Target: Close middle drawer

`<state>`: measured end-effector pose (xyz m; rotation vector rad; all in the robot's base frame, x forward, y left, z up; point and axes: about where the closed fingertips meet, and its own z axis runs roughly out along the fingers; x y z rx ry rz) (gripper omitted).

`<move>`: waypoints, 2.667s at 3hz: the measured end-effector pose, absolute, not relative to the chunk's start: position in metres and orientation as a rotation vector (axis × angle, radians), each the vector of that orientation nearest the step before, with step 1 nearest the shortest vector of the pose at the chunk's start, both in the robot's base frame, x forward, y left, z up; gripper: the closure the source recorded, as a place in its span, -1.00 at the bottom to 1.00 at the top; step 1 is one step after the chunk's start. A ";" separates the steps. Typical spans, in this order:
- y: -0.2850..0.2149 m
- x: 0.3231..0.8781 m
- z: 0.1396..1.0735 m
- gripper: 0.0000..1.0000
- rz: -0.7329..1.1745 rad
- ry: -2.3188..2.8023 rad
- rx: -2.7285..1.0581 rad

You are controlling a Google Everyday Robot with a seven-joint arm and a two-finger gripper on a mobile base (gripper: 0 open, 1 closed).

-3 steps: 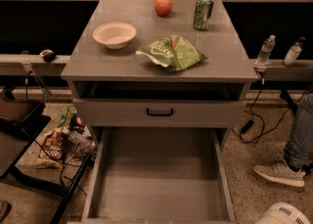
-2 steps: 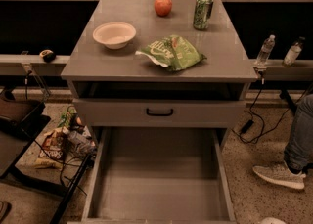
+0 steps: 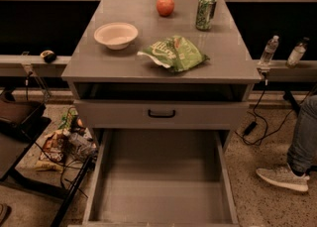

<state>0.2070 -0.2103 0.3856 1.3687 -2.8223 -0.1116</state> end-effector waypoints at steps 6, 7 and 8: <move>-0.125 0.313 0.356 1.00 -0.219 -3.099 1.667; -0.123 0.346 0.349 1.00 -0.199 -3.123 1.737; -0.119 0.363 0.343 1.00 -0.191 -3.128 1.792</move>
Offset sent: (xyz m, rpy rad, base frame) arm 0.0886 0.0970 -0.0317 0.2003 -0.2714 0.0742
